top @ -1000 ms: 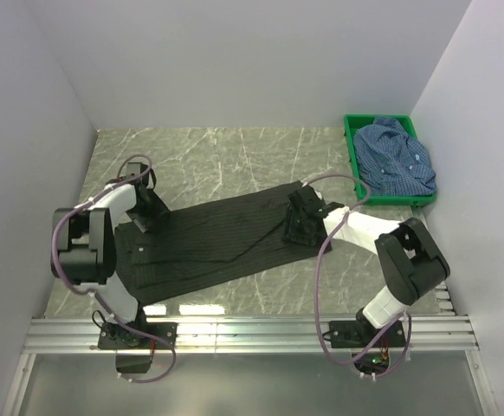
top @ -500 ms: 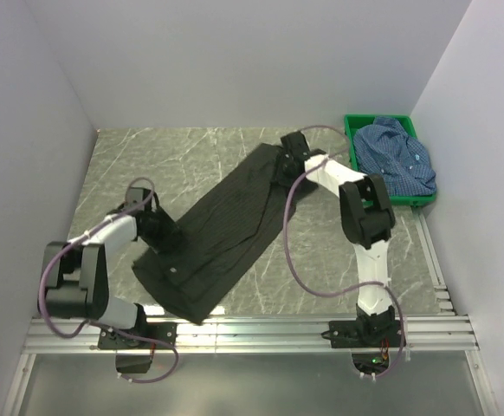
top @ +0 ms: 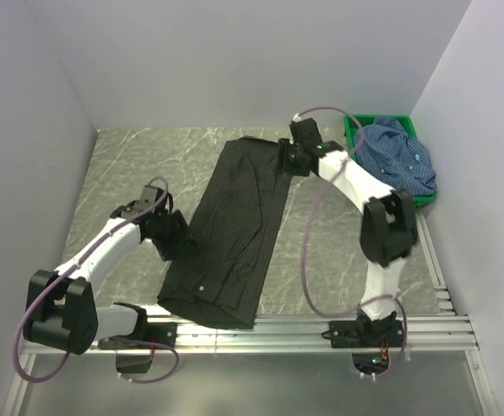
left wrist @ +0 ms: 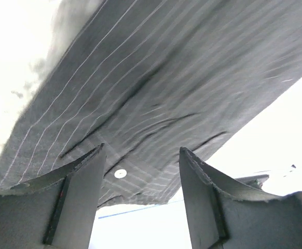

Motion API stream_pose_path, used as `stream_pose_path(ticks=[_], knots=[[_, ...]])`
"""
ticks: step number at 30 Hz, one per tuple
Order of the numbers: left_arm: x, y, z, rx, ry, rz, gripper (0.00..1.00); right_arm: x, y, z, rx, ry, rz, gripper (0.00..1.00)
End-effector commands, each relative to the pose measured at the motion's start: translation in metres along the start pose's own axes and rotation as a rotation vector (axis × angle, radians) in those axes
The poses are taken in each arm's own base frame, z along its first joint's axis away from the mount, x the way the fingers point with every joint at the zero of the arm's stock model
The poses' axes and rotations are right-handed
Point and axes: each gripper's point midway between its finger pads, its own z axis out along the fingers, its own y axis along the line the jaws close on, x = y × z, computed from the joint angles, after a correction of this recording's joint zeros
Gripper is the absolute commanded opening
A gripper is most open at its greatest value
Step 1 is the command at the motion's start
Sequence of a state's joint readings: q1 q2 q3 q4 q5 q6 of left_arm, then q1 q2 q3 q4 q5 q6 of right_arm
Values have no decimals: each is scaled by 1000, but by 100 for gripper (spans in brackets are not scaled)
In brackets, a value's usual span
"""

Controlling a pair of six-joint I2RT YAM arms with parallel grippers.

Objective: Fold and stack the long sleeve shirts
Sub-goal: Fold the shirt

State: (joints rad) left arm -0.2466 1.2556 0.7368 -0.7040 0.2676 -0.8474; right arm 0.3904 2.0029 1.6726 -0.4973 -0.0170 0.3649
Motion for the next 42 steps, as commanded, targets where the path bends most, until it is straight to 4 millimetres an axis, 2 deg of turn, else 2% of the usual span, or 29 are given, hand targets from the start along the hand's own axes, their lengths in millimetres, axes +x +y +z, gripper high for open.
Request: stream_pose_path(ticks=[1,2,3,4,5,6,8,10,12,13,15,18,19,21,22,26,27,28,29,30,31,32,33,35,36,37,38,39,42], knots=[[-38,-21,-29,-19,-144,94,63,1,20,-64,-68,-80,-11,62],[-44,-25,-30,-20,-156,111,60,13,23,-67,-80,-63,13,62],[-51,-31,-30,-15,-170,120,59,43,20,-64,-71,-11,18,62],[-62,-41,-28,-16,-179,128,58,55,32,-76,-98,-8,12,61],[-69,-45,-25,-17,-188,135,56,70,37,-77,-111,15,37,61],[-76,-49,-22,-20,-199,136,55,99,35,-74,-107,66,40,59],[-94,-59,-7,-24,-208,139,49,120,55,-79,-170,86,61,53],[-109,-65,12,-46,-200,131,46,143,58,-74,-190,119,74,49],[-116,-69,25,-57,-185,127,40,160,65,-69,-208,155,88,48],[-122,-69,37,-78,-174,117,37,163,66,-63,-207,158,94,48],[-126,-69,48,-88,-165,101,31,163,68,-56,-210,152,99,46],[-125,-65,64,-93,-144,67,29,169,68,-39,-196,179,91,44],[-121,-59,71,-108,-128,52,29,178,64,-28,-172,208,84,44],[-118,-57,75,-106,-121,19,29,178,63,-18,-153,213,79,43],[-111,-50,80,-114,-101,3,29,184,58,-9,-129,231,73,43],[-95,-41,85,-107,-84,-102,27,176,40,9,-48,226,60,42],[-90,-37,87,-93,-84,-122,27,165,33,12,-26,214,70,41],[-88,-37,88,-83,-84,-144,27,163,23,19,11,212,53,42],[-83,-42,90,-49,-63,-187,28,157,18,22,21,211,54,41],[-76,-39,94,-46,-40,-213,29,144,13,24,50,199,51,42],[-78,-45,95,-8,-45,-232,29,138,-2,32,82,206,50,42],[-73,-54,96,33,-13,-276,30,131,-7,35,96,203,51,42],[-71,-57,98,50,-5,-295,31,116,-7,37,98,187,54,42],[-76,-68,100,87,-14,-310,33,101,-20,45,120,174,43,42],[-80,-69,101,80,-29,-305,34,83,-17,44,114,147,40,43],[-91,-79,100,88,-46,-284,35,79,-19,48,115,147,26,43],[-94,-78,100,67,-50,-279,38,71,-20,48,113,140,24,43],[-110,-89,95,73,-93,-263,40,59,-15,45,102,125,21,43],[-123,-95,84,45,-133,-210,44,45,-7,33,73,107,8,45]])
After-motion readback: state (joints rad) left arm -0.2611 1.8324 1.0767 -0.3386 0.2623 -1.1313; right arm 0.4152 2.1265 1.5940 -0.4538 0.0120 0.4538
